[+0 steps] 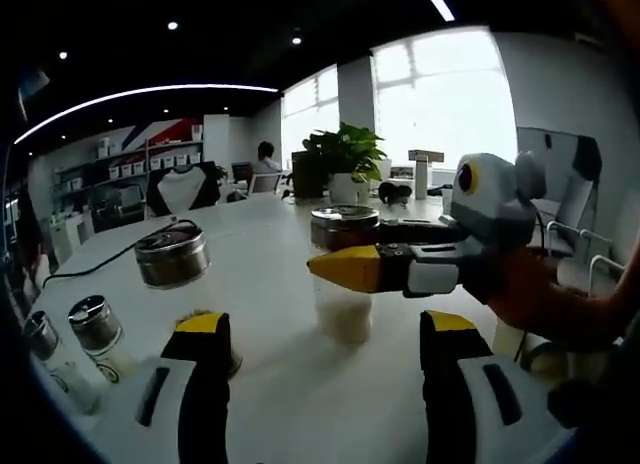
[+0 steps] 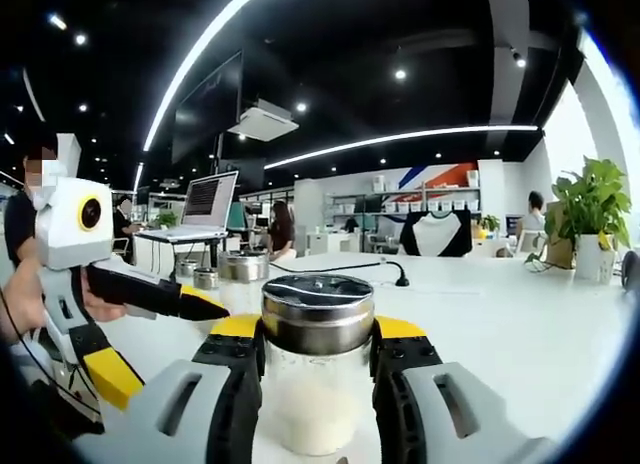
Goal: Rotate the seasoning bottle until the label or dispensing opening points toward the visible target arrow and the bottle remains upright within the marked orientation range
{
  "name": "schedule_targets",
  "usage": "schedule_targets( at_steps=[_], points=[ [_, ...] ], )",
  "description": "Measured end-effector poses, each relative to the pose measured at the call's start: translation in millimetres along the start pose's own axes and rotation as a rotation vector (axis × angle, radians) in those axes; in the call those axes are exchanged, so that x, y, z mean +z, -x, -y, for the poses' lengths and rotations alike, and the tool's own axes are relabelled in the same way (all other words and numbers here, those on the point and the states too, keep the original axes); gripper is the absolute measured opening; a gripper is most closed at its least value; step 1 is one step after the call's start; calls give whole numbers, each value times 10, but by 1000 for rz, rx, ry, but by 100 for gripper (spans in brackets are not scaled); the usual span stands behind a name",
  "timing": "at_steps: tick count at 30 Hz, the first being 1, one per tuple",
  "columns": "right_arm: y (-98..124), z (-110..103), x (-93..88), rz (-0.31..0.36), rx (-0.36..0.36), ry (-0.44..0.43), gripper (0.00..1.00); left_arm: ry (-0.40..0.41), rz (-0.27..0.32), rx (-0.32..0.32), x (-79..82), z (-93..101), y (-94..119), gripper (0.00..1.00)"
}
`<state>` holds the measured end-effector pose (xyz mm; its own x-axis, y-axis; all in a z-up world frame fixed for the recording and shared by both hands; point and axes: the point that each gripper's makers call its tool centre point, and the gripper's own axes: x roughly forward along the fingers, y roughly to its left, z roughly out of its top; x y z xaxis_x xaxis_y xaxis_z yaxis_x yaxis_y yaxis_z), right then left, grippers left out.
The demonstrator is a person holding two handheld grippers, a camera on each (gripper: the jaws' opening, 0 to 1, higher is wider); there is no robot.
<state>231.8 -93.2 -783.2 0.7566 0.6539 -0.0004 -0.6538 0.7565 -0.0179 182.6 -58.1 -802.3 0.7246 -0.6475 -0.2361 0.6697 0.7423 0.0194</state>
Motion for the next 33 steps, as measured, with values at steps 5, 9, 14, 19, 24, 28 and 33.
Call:
schedule_targets(
  at_steps=[5, 9, 14, 19, 24, 28, 33],
  points=[
    [21, -8, -60, -16, 1, -1, 39, 1, -1, 1, 4, -2, 25, 82],
    [39, -11, -154, -35, -5, -1, 39, 4, -6, 0, -9, 3, 22, 82],
    [64, -10, -259, -49, -11, -27, 38, 7, -5, -10, -4, 28, 12, 82],
    [83, -18, -402, -81, -18, -45, 38, 3, -4, -12, 15, 33, 3, 82],
    [98, -16, -450, -83, -29, -69, 38, 0, -1, -10, 29, 30, -3, 82],
    [90, -6, -464, -90, -38, -69, 38, 0, 0, -19, 36, 54, -22, 82],
    [91, -2, -515, -108, -37, -67, 38, -4, 5, -30, 55, 79, -34, 82]
  ],
)
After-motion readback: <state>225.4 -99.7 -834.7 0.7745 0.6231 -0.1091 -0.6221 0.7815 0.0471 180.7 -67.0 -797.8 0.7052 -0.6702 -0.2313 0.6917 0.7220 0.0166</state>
